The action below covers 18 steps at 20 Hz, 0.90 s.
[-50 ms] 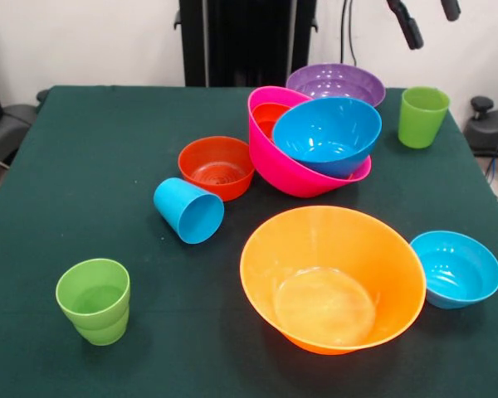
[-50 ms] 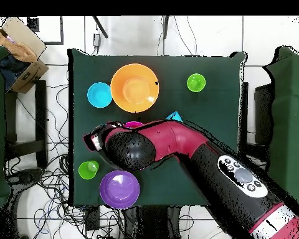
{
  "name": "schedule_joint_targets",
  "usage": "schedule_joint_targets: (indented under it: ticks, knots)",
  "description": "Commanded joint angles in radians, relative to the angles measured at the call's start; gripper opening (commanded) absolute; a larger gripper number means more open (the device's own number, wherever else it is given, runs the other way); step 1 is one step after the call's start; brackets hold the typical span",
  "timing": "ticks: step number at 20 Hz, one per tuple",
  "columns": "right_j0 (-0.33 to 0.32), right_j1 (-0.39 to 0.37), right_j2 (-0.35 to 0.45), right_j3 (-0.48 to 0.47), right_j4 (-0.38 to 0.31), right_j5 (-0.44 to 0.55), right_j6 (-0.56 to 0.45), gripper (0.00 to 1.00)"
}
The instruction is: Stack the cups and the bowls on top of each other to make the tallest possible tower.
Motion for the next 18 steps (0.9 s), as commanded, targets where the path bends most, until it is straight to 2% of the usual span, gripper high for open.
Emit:
schedule_joint_targets:
  ticks: [1, 5, 9, 12, 18]
  knots:
    - [0.041, 0.029, -0.018, 0.036, -0.130, 0.042, -0.074, 1.00]
    - [0.081, 0.076, -0.079, -0.102, -0.194, 0.242, -0.205, 1.00]
    - [0.090, 0.119, -0.071, -0.199, -0.221, 0.383, -0.297, 1.00]
    - [0.089, 0.122, -0.047, -0.207, -0.235, 0.393, -0.279, 1.00]
    - [0.008, 0.091, 0.065, -0.067, -0.258, 0.264, -0.207, 1.00]
